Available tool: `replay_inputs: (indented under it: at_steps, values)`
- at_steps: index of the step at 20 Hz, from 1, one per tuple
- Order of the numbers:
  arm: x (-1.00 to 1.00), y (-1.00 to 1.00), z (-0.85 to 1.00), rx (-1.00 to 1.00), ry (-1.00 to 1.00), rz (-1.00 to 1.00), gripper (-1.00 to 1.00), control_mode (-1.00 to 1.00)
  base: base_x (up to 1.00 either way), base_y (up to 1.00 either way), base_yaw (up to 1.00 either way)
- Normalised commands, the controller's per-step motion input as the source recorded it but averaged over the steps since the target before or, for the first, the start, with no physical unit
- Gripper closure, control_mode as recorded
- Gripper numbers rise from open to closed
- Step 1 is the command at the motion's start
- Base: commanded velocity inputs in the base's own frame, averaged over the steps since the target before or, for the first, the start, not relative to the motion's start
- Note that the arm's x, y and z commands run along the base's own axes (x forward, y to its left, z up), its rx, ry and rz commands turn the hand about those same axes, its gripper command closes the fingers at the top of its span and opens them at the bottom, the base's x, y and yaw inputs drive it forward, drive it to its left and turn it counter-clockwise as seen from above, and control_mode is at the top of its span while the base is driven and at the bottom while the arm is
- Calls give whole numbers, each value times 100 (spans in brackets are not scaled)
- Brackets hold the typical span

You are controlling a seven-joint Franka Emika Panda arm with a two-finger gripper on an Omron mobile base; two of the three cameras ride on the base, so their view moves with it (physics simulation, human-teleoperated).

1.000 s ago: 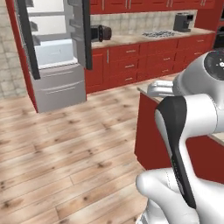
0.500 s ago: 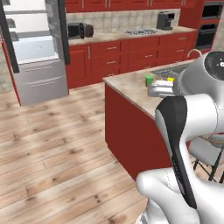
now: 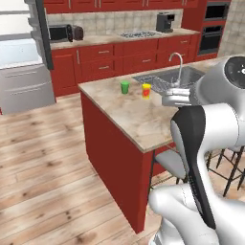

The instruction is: Gather the bell pepper and cucumber from the fridge and place them on a tray on the dining counter. Then gather the chicken drumstick and steak from the fridge and place them on the other tray.

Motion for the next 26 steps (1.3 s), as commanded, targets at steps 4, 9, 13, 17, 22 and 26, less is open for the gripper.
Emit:
replay_inputs:
  at_steps: [4, 9, 13, 17, 22, 26]
  values:
    - [0, 0, 0, 0, 0, 0, 100, 100, -12, -100, 4]
    - [0, 0, 0, 0, 0, 0, 100, 100, 0, -100, 4]
    - [0, 0, 0, 0, 0, 0, 100, 100, 0, -100, 5]
    - [0, 0, 0, 0, 0, 0, 100, 100, 0, -100, 5]
    - [0, 0, 0, 0, 0, 0, 100, 100, 0, -100, 6]
    - [0, 0, 0, 0, 0, 0, 100, 100, 0, -100, 6]
